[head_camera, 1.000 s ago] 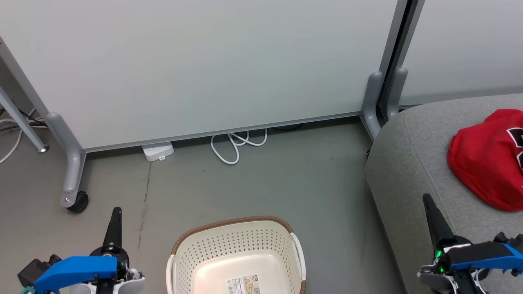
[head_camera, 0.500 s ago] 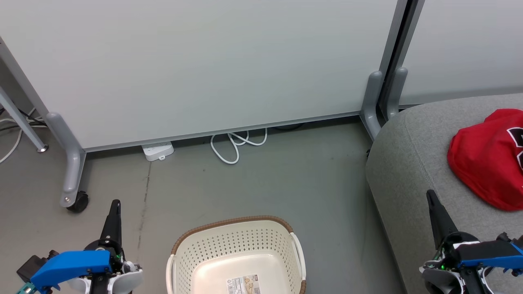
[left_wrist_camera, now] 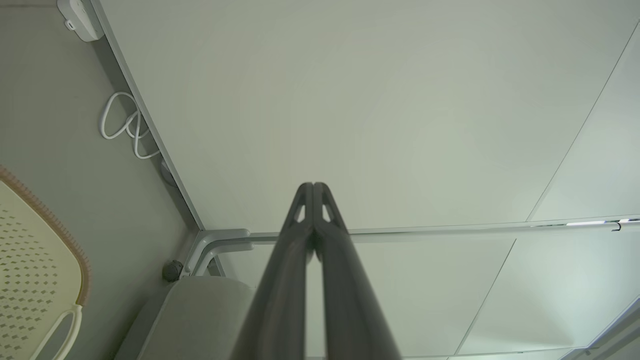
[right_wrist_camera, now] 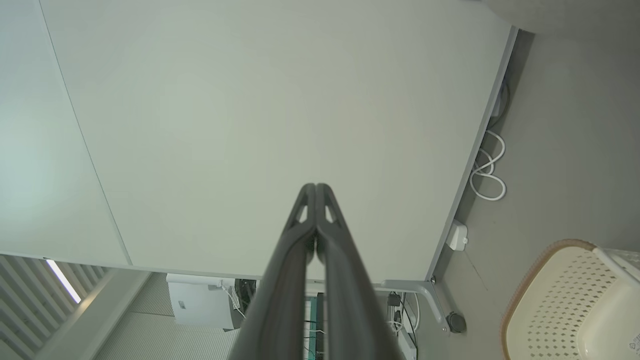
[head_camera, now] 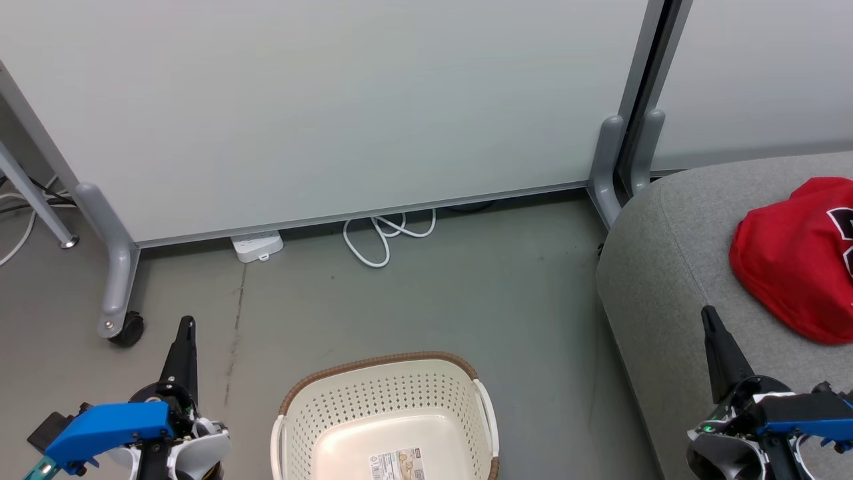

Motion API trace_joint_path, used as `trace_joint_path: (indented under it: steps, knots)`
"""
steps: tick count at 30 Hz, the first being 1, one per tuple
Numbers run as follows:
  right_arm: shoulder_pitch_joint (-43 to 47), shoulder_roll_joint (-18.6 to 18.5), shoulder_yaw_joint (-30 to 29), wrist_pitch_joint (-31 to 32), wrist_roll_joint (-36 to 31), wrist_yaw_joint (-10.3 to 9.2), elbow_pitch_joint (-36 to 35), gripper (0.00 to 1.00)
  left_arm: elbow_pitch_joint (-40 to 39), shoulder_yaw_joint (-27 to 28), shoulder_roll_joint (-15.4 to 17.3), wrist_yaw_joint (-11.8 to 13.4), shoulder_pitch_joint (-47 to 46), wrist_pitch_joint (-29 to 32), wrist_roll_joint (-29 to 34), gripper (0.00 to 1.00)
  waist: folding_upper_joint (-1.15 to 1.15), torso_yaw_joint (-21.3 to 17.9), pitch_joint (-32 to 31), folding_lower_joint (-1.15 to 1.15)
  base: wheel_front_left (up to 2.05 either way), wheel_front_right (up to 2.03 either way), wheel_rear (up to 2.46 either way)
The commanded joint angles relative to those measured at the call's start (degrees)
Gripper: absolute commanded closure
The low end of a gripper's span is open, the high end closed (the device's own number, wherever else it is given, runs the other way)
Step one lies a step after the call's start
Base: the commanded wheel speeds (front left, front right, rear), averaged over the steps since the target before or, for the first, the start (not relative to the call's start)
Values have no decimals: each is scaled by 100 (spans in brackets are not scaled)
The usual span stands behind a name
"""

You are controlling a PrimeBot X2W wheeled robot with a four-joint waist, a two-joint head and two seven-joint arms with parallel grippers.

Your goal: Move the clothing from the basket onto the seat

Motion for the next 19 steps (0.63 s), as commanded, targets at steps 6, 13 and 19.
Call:
trace_joint_path:
  steps: [6, 13, 19]
  knots:
    - [-86, -11, -40, 60, 283, 4, -34, 100, -48, 33, -14, -52, -97, 80, -214, 100, 0, -1, 3, 0, 0, 0, 0]
    - [-86, -11, -38, 60, 271, 4, -33, 100, -45, 31, -13, -52, -90, 79, -212, 100, 0, -1, 3, 0, 0, 0, 0]
    - [-86, -11, -38, 60, 271, 4, -32, 100, -45, 31, -13, -52, -90, 79, -212, 100, 0, -1, 3, 0, 0, 0, 0]
